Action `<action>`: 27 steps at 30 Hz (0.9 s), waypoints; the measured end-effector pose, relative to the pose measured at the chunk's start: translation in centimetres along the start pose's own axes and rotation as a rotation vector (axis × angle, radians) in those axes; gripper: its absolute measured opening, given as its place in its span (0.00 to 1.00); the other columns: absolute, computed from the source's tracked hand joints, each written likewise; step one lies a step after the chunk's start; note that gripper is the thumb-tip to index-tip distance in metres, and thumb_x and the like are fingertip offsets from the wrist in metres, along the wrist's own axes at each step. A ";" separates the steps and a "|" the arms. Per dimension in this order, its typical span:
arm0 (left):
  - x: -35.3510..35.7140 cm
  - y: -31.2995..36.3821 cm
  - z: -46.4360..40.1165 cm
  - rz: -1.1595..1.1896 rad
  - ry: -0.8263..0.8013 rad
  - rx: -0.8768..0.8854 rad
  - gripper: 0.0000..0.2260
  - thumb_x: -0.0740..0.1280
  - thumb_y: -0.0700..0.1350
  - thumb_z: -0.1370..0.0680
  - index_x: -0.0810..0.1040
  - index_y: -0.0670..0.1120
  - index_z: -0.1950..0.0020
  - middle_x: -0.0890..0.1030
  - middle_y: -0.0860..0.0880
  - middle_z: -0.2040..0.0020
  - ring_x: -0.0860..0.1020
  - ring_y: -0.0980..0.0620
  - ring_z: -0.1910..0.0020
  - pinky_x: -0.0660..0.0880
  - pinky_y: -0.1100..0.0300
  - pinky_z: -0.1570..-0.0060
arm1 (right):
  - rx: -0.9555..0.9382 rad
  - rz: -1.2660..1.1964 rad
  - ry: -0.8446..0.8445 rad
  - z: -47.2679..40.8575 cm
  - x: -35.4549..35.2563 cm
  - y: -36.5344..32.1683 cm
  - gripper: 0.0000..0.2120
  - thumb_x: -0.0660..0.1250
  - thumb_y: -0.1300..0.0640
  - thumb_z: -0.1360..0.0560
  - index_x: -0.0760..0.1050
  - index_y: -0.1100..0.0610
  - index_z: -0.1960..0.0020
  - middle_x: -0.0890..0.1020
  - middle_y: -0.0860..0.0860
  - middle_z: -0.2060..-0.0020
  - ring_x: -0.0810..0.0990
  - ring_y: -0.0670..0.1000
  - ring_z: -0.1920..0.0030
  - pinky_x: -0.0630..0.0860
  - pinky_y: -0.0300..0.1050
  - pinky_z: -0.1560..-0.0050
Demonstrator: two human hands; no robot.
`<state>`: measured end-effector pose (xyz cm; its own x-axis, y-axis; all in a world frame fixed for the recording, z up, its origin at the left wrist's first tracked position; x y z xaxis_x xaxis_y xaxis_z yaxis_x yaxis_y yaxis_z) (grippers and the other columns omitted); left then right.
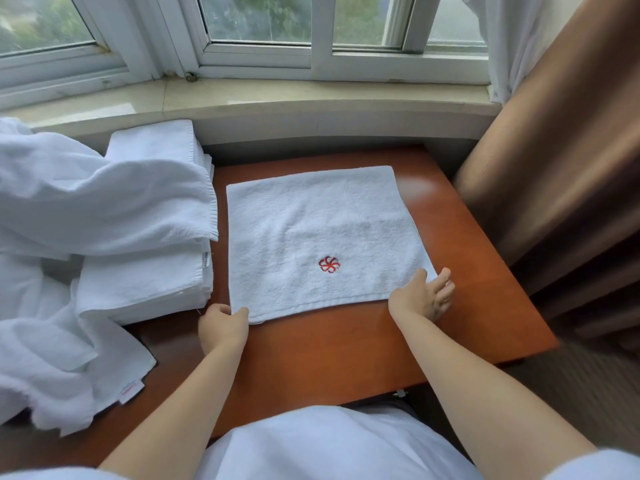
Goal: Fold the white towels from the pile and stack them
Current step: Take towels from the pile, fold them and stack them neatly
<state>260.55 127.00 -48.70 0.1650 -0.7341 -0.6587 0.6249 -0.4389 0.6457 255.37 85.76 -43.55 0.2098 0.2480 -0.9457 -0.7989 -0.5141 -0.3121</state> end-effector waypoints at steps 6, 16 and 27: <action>0.3 0.2 0.0 -0.013 -0.061 -0.031 0.10 0.65 0.46 0.27 0.76 0.44 0.48 0.79 0.46 0.52 0.76 0.44 0.54 0.73 0.55 0.54 | -0.103 -0.059 -0.140 -0.1 1.4 -1.6 0.18 0.60 0.62 0.24 0.70 0.55 0.35 0.67 0.54 0.34 0.64 0.54 0.33 0.60 0.47 0.33; -0.1 4.1 1.4 -0.216 0.015 0.279 0.23 0.62 0.32 0.27 0.69 0.44 0.32 0.73 0.43 0.36 0.70 0.40 0.38 0.72 0.47 0.42 | -0.382 -0.033 -0.220 2.0 3.4 -6.5 0.18 0.60 0.59 0.23 0.70 0.53 0.34 0.67 0.51 0.34 0.64 0.52 0.34 0.63 0.46 0.33; 3.8 10.6 0.6 -0.611 -0.129 0.594 0.30 0.59 0.32 0.27 0.62 0.48 0.25 0.75 0.46 0.41 0.71 0.44 0.39 0.72 0.53 0.47 | -0.471 -0.026 -0.302 0.4 3.9 -9.1 0.18 0.57 0.61 0.22 0.70 0.56 0.33 0.72 0.51 0.37 0.70 0.52 0.37 0.70 0.46 0.39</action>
<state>267.38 119.25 -44.12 -0.1809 -0.3178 -0.9307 0.0666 -0.9481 0.3108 263.25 91.73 -44.36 -0.0004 0.4541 -0.8910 -0.4434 -0.7987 -0.4069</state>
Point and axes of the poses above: each hand's wrist, its own z-axis away from the middle knuckle, its own x-axis out of the palm, y = z × x, the point moved 9 cm from there along -z, towards the middle knuckle
